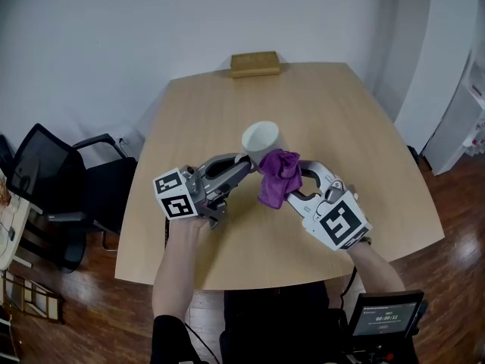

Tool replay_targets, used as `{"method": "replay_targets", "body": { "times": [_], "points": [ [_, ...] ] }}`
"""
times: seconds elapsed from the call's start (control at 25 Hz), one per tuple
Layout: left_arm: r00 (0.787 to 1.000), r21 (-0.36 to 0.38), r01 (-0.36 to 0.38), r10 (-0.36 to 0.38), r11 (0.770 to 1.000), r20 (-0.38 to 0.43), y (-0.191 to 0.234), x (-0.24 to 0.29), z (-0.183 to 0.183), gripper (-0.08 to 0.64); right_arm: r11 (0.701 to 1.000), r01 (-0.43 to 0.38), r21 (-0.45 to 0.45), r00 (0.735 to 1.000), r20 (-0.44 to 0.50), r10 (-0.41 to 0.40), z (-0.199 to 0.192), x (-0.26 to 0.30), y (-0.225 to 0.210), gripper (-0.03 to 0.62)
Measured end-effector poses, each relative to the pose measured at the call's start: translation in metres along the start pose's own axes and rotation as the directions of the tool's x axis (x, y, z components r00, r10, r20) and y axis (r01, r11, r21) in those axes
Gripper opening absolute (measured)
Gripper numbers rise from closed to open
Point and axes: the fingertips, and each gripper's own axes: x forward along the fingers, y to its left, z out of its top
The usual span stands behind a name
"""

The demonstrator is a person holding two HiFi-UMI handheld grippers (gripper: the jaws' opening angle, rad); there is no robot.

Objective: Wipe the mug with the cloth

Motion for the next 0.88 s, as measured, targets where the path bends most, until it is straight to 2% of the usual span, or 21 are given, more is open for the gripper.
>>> {"method": "replay_targets", "body": {
  "times": [0.08,0.16,0.28,0.36,0.44,0.52,0.68,0.8,0.88],
  "points": [
    [1.0,0.012,0.0,0.0,1.0,0.0,0.002,-0.003,0.001,0.073,0.998,-0.036,0.043,0.997,-0.066,0.039,-0.03,0.002,0.01,0.081],
    [1.0,0.008,0.014,-0.014,1.0,0.012,0.002,-0.006,0.003,0.067,0.995,-0.036,0.093,0.995,-0.085,0.044,-0.044,-0.002,0.009,0.081],
    [0.999,0.013,0.031,-0.031,0.999,0.019,0.001,-0.009,0.005,0.067,0.986,0.011,0.168,0.999,0.033,-0.016,-0.015,-0.019,-0.014,0.081],
    [0.999,0.028,0.039,-0.04,0.999,0.014,-0.001,-0.009,0.005,0.067,0.98,0.05,0.194,0.988,0.133,-0.077,0.02,-0.032,-0.035,0.081],
    [0.999,0.044,0.052,-0.053,0.998,0.01,-0.005,-0.007,0.005,0.067,0.983,0.08,0.165,0.966,0.23,-0.117,0.051,-0.044,-0.053,0.081],
    [0.998,0.062,0.068,-0.068,0.996,0.008,-0.011,-0.004,0.004,0.066,0.986,0.084,0.142,0.951,0.283,-0.122,0.07,-0.046,-0.061,0.081],
    [0.995,0.099,0.1,-0.102,0.99,0.012,-0.023,0.0,0.002,0.066,0.986,0.022,0.167,0.967,0.245,-0.063,0.063,-0.03,-0.046,0.083],
    [0.994,0.128,0.108,-0.112,0.986,0.019,-0.025,-0.005,0.006,0.067,0.982,-0.013,0.186,0.973,0.23,-0.031,0.038,-0.024,-0.032,0.081],
    [0.994,0.157,0.104,-0.109,0.982,0.022,-0.022,-0.01,0.01,0.069,0.973,-0.05,0.224,0.986,0.165,0.012,0.011,-0.016,-0.018,0.081]
  ]
}}
